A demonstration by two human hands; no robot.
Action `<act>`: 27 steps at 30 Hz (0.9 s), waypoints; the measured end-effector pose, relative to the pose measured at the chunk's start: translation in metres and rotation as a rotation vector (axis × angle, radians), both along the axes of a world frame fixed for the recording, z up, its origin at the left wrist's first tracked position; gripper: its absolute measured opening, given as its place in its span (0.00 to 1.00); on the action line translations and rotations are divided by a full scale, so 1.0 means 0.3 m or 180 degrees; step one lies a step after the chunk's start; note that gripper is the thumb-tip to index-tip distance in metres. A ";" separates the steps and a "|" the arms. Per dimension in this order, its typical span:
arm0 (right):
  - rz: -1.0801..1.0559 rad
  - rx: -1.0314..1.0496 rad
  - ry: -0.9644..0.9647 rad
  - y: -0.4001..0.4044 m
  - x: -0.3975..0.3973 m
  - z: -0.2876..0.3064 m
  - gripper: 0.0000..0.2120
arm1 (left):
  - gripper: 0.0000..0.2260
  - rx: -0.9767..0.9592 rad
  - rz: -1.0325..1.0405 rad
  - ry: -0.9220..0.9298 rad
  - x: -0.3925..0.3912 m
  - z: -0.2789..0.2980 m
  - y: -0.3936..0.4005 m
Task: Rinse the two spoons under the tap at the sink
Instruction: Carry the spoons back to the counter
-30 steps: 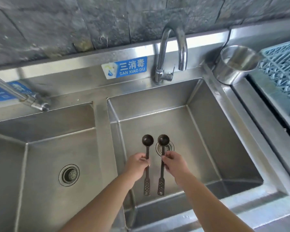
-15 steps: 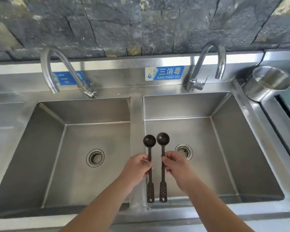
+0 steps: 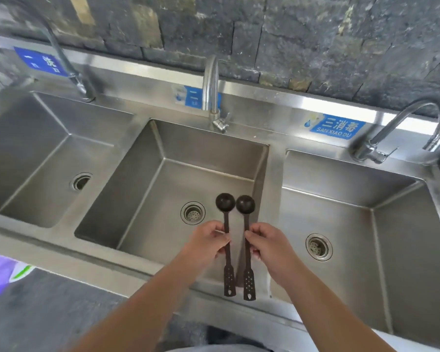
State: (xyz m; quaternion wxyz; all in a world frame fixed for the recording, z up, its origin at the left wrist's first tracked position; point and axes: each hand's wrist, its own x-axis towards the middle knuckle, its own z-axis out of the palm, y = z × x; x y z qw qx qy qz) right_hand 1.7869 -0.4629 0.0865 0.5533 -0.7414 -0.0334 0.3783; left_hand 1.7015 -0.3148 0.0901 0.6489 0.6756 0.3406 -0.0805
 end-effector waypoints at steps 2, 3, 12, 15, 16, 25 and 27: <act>0.0212 -0.0051 0.0002 0.075 -0.067 0.004 0.06 | 0.01 0.0039 0.0126 -0.0005 -0.095 0.001 0.062; 0.0312 -0.0091 -0.0004 0.113 -0.102 0.005 0.06 | 0.02 0.0048 0.0206 0.0004 -0.146 -0.001 0.092; 0.1430 -0.0100 -0.0139 0.513 -0.537 0.003 0.09 | 0.03 -0.0103 0.1447 -0.0004 -0.757 -0.021 0.339; 0.1950 -0.0035 -0.0029 0.651 -0.726 0.005 0.07 | 0.02 -0.0292 0.1877 -0.0097 -0.984 -0.016 0.402; 0.2143 -0.0021 -0.0015 0.695 -0.790 0.006 0.06 | 0.03 -0.0300 0.2028 -0.0125 -1.059 -0.015 0.419; 0.3808 -0.0100 0.0075 1.010 -1.327 -0.031 0.07 | 0.02 -0.0262 0.3661 -0.0193 -1.627 -0.049 0.403; 0.4221 -0.0166 0.0043 1.056 -1.431 -0.049 0.08 | 0.02 -0.0278 0.4046 -0.0152 -1.719 -0.063 0.368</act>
